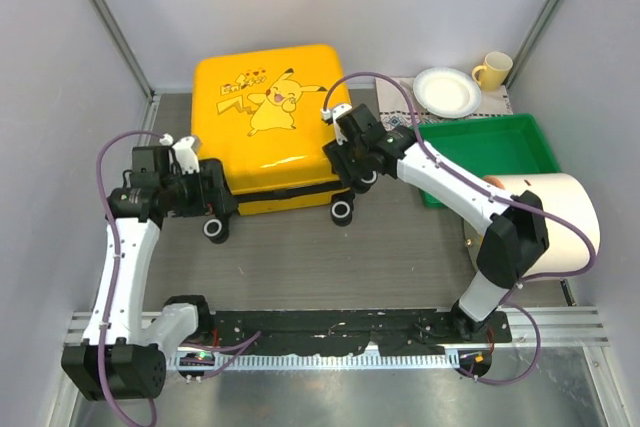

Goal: Open, take out, and arrange the luggage

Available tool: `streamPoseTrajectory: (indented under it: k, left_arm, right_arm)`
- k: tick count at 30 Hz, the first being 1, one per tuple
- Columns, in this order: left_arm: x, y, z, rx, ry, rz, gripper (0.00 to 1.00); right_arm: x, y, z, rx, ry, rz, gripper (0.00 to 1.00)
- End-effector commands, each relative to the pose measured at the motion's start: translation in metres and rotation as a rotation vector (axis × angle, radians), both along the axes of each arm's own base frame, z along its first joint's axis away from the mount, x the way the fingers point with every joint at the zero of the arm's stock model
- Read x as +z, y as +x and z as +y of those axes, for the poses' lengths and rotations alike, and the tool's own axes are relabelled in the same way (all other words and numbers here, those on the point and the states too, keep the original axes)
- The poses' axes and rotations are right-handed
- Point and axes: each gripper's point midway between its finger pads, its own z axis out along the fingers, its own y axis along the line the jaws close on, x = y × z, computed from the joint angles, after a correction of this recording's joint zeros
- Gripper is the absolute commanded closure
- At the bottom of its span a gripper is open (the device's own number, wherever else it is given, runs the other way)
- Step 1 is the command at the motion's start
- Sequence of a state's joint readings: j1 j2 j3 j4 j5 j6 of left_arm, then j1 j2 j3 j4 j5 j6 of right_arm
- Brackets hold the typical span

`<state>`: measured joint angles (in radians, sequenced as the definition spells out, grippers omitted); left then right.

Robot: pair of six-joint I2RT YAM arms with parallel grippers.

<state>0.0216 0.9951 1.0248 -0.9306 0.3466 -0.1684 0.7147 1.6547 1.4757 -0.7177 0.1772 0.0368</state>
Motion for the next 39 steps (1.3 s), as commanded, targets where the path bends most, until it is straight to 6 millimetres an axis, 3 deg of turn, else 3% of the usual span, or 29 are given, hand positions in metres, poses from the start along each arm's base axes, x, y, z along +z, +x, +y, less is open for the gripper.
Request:
streamPoseTrajectory:
  k: [1,4,5,6,7,9,10,11,12,13,20,22,24,30,31,34,35,37,38,39]
  left_arm:
    - [0.066,-0.011,-0.024,-0.144,-0.128,-0.158,0.0]
    - [0.092,-0.004,-0.013,-0.106,-0.132,-0.242,0.01]
    - [0.096,-0.002,-0.007,-0.086,-0.129,-0.249,0.0]
    - [0.095,0.003,-0.005,-0.09,-0.14,-0.231,0.01]
    - [0.101,0.007,-0.001,-0.087,-0.133,-0.242,0.01]
    - [0.095,0.022,0.016,-0.067,-0.141,-0.224,0.01]
    - [0.095,0.029,0.023,-0.06,-0.15,-0.229,0.0]
    - [0.095,0.038,0.043,-0.036,-0.132,-0.261,0.0]
    - [0.095,0.044,0.05,-0.04,-0.136,-0.273,0.0]
    - [0.089,0.054,0.058,-0.05,-0.166,-0.259,0.0]
    - [0.049,0.106,0.131,-0.075,-0.057,-0.332,0.05]
    - [0.039,0.121,0.143,-0.103,-0.065,-0.386,0.07]
    - [0.034,0.13,0.145,-0.205,-0.035,-0.458,0.14]
    - [0.026,0.183,0.175,-0.245,0.033,-0.606,0.17]
    - [0.024,0.189,0.178,-0.256,0.04,-0.619,0.18]
    - [0.027,0.2,0.181,-0.266,0.015,-0.618,0.21]
    - [0.029,0.2,0.181,-0.266,0.013,-0.614,0.22]
    - [0.031,0.196,0.181,-0.244,0.024,-0.597,0.23]
    - [0.022,0.19,0.179,-0.221,0.016,-0.569,0.23]
    - [0.024,0.186,0.18,-0.203,0.053,-0.562,0.22]
  right_arm:
    - [0.035,0.053,0.017,0.213,0.018,-0.173,0.99]
    - [0.034,0.071,0.001,0.29,-0.019,-0.199,0.99]
    - [0.03,0.079,-0.002,0.3,-0.018,-0.193,0.99]
    - [0.031,0.092,-0.018,0.293,-0.018,-0.196,0.99]
    - [0.038,0.098,-0.015,0.326,0.02,-0.202,0.99]
    - [0.03,0.112,-0.021,0.327,0.002,-0.195,0.99]
    - [0.037,0.121,-0.023,0.319,0.001,-0.215,0.99]
    - [0.035,0.125,-0.024,0.322,0.006,-0.206,0.99]
    - [0.025,0.13,-0.022,0.321,0.004,-0.184,0.99]
    - [0.033,0.137,-0.022,0.313,0.012,-0.2,0.99]
    - [0.027,0.173,-0.032,0.207,0.04,-0.191,0.99]
    - [0.027,0.175,-0.033,0.198,0.05,-0.188,0.99]
    - [0.022,0.17,-0.033,0.21,0.052,-0.169,0.99]
    - [0.02,0.152,-0.034,0.244,0.063,-0.146,0.98]
    - [0.019,0.149,-0.034,0.245,0.064,-0.129,0.76]
    - [0.033,0.142,-0.029,0.21,0.114,-0.111,0.3]
    - [0.049,0.138,-0.028,0.18,0.137,-0.132,0.23]
    - [0.072,0.133,-0.026,0.063,0.173,-0.159,0.2]
    - [0.083,0.131,-0.026,0.028,0.183,-0.178,0.2]
    - [0.102,0.124,-0.028,0.007,0.205,-0.211,0.19]
